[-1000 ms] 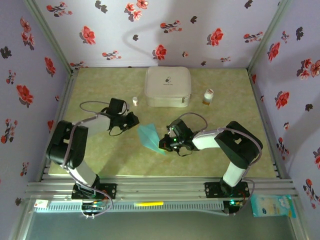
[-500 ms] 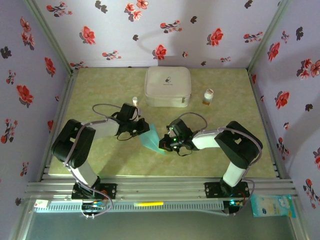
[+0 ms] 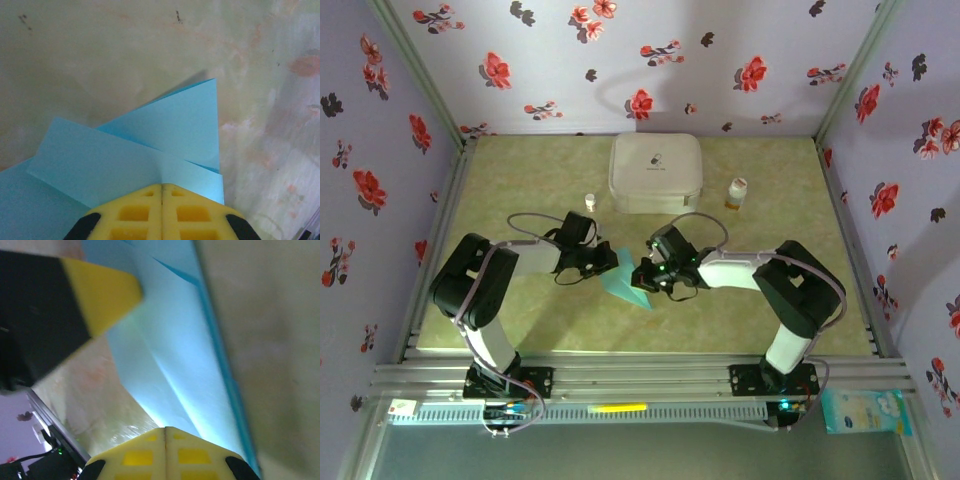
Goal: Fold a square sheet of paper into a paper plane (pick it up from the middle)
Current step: Fourth fold the wing at the center of the table.
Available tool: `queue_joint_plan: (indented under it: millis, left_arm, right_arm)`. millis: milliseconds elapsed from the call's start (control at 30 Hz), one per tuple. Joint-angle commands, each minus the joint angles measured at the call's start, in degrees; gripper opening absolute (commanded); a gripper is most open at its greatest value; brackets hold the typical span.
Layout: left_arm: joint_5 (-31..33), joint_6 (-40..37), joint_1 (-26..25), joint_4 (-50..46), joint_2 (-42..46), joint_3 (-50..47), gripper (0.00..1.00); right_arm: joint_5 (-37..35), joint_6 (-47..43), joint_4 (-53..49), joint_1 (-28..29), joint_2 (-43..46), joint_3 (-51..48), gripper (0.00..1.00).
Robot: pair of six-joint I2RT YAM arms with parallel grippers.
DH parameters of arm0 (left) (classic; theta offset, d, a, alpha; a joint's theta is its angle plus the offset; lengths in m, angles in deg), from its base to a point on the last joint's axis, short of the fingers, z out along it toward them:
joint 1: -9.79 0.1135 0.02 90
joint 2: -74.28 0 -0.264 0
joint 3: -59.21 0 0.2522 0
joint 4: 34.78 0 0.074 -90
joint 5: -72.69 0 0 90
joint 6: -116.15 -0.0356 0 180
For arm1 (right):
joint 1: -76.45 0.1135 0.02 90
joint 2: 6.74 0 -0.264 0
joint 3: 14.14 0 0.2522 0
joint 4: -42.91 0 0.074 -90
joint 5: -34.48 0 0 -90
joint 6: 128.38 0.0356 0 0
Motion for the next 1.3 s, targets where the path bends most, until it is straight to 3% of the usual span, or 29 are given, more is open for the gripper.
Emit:
queue_joint_plan:
  millis: [0,167,367,767,967,1033,1267]
  left_arm:
    - [0.84,-1.68,-0.02,-2.29,-1.55,-1.56,0.06]
    - [0.8,-1.37,-0.01,-1.93,-1.59,-1.6,0.06]
    - [0.96,-1.42,0.07,-1.86,-1.67,-1.93,0.06]
    - [1.13,-0.77,0.59,-2.13,-0.71,-2.73,0.05]
    - [1.1,0.48,0.6,-2.13,1.48,-3.68,0.05]
    - [0.95,1.25,0.62,-1.74,1.65,-3.96,0.06]
    - [-0.16,3.58,0.59,-1.5,1.9,-3.77,0.06]
  right_arm:
    - [-0.9,-0.49,-1.08,0.6,-2.91,3.85,0.06]
    - [-0.39,-0.39,-1.15,0.95,-7.81,6.33,0.06]
    - [-0.52,0.75,1.26,0.95,-7.33,0.94,0.07]
    - [-3.75,-0.05,-6.52,1.52,11.3,-16.45,0.09]
    - [-8.9,1.07,-14.09,1.47,24.29,-17.14,0.13]
    - [-11.2,2.31,-16.0,1.43,27.5,-16.3,0.19]
    - [-8.03,8.63,-12.08,1.42,25.94,-15.46,0.32]
